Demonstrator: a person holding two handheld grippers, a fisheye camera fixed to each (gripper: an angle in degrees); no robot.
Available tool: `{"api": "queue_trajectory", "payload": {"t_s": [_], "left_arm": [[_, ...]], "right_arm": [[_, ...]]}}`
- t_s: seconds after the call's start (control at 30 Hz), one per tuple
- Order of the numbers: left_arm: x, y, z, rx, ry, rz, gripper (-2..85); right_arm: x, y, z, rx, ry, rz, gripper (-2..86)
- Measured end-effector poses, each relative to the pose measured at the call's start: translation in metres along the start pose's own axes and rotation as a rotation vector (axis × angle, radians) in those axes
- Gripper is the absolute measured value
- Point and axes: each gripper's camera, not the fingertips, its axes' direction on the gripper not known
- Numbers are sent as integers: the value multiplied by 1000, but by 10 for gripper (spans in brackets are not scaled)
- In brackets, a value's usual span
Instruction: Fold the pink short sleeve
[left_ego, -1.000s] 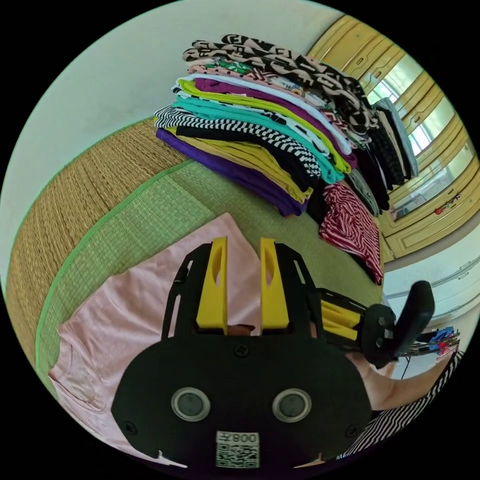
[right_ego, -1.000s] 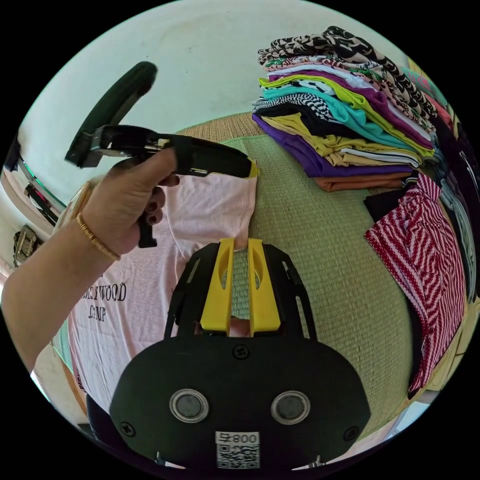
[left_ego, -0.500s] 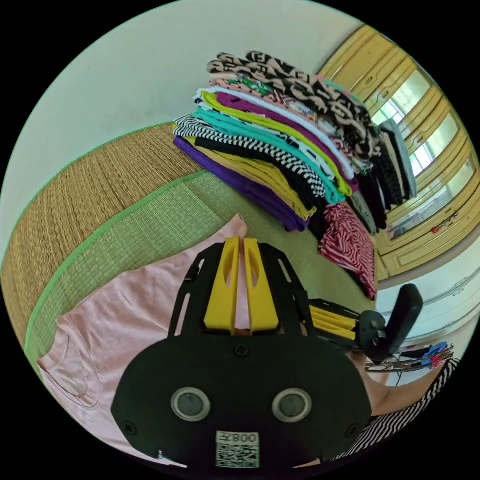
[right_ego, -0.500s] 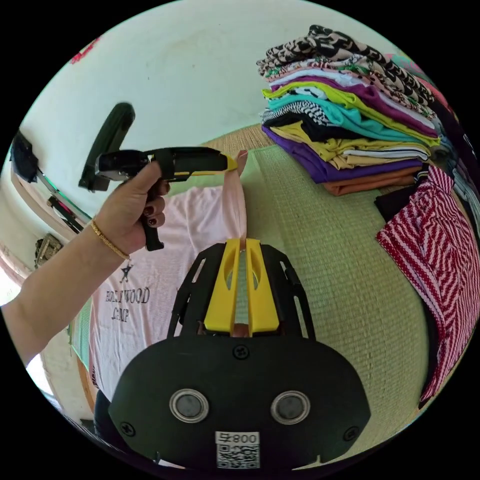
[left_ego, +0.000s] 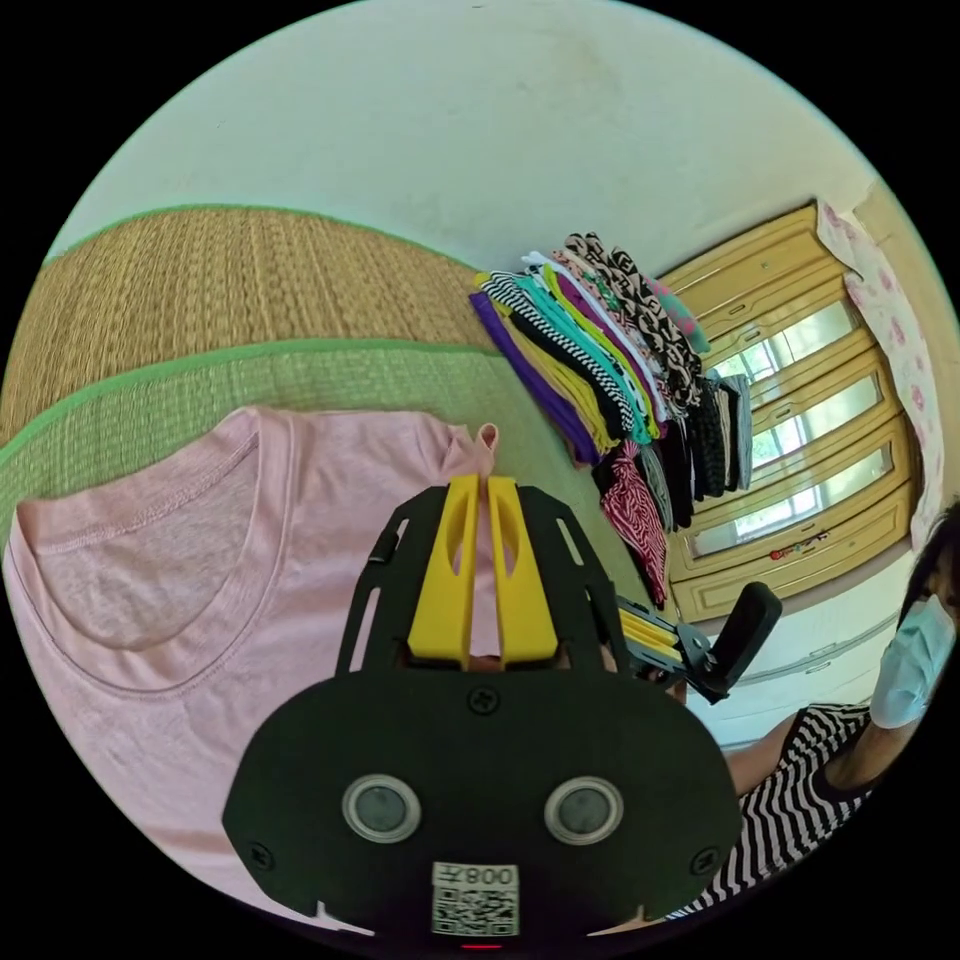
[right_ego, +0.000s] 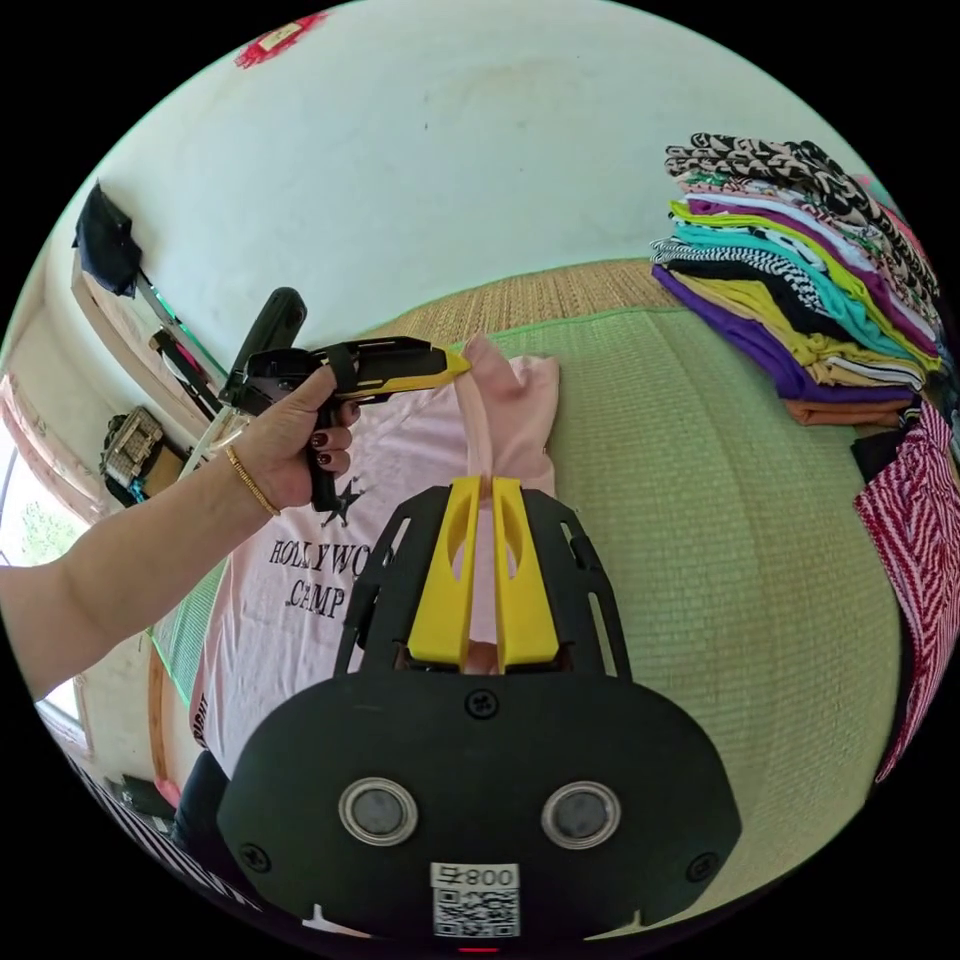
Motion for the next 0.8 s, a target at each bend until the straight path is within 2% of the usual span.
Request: {"api": "queue_trajectory", "payload": {"t_s": [0.33,0.6,0.8], "left_arm": [[-48,20,-28,18,-34,-40,38],[-35,27,-52,115,-169,41,52],[-19,7,-4,12,-135,129,45]], "right_arm": [[-1,-3,47,-92,-55,-16,24],[4,-19,70,-185,-144,-45,29],[5,-29,77,-233,-236,-77,40]]}}
